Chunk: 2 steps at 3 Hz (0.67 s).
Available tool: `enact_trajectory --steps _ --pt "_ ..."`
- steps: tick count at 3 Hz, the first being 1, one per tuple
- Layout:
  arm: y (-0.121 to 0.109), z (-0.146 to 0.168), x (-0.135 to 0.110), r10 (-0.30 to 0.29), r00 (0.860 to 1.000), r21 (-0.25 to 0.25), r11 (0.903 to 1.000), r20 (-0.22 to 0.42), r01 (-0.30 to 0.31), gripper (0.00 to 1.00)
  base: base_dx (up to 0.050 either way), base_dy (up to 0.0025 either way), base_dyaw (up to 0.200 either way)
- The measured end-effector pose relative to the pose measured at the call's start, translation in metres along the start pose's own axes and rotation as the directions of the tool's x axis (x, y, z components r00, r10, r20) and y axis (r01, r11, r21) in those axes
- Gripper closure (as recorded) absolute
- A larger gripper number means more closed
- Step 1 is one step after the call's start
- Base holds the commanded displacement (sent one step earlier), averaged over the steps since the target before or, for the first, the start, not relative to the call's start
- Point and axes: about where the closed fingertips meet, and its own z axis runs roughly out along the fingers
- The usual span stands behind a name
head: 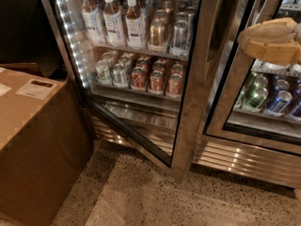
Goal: Open left fridge door
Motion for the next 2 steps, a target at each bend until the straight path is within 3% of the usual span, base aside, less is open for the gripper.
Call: enact_trajectory --steps 1,2 --pt "0.0000 0.0000 0.0000 0.000 1.000 0.000 1.0000 0.000 0.000 1.00 -0.050 -0.00007 0.000" --pt "0.0000 0.0000 0.0000 0.000 1.000 0.000 1.0000 0.000 0.000 0.96 0.000 0.00000 0.000"
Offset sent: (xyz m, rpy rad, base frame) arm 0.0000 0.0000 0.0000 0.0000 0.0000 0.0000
